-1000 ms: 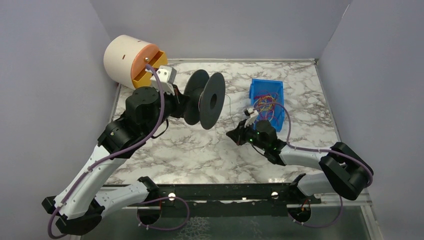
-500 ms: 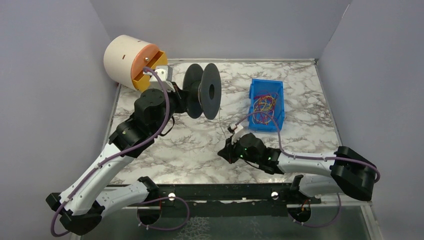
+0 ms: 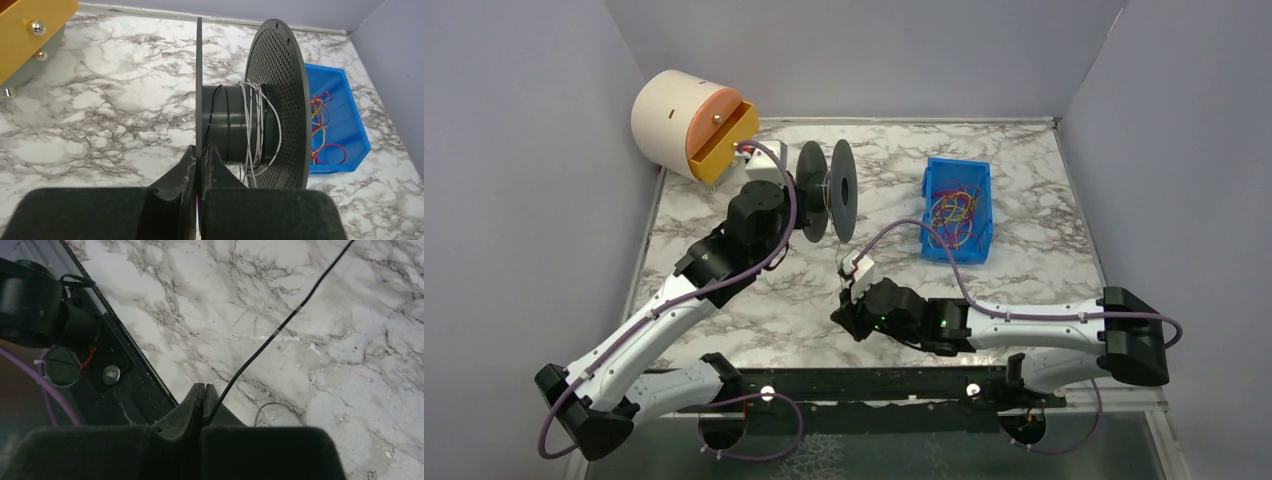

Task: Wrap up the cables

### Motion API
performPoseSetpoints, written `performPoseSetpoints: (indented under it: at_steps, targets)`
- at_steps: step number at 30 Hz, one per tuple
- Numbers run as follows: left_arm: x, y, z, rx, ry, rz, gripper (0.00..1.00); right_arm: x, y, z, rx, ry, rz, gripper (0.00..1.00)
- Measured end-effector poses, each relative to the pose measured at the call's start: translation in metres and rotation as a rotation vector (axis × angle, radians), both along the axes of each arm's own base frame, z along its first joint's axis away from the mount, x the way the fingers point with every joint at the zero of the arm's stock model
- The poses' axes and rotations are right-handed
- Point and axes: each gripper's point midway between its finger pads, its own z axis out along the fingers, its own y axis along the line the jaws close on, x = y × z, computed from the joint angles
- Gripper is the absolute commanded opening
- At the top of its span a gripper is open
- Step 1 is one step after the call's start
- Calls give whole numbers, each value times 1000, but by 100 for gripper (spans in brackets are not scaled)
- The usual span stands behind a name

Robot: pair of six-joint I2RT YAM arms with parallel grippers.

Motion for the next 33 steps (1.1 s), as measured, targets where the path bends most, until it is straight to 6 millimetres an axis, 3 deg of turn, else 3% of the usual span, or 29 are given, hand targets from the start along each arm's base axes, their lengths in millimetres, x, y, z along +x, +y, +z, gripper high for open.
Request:
performPoseSetpoints:
  at_steps: [8, 16, 19, 27, 33]
  targets:
    - [3, 6, -37, 80, 52, 30, 0, -9, 8, 49, -37, -64, 26, 1]
    - [4, 5, -68, 181, 117, 18, 0, -2, 10, 130, -17, -146, 40, 1]
    - [1, 2, -73, 211, 131, -5, 0, 5, 5, 152, -31, -198, 24, 1]
    - [-17, -5, -93, 311, 191, -116, 0, 28, -13, 159, -162, -326, 6, 1]
    - [-33, -12, -106, 370, 236, -213, 0, 65, -29, 165, -245, -390, -24, 1]
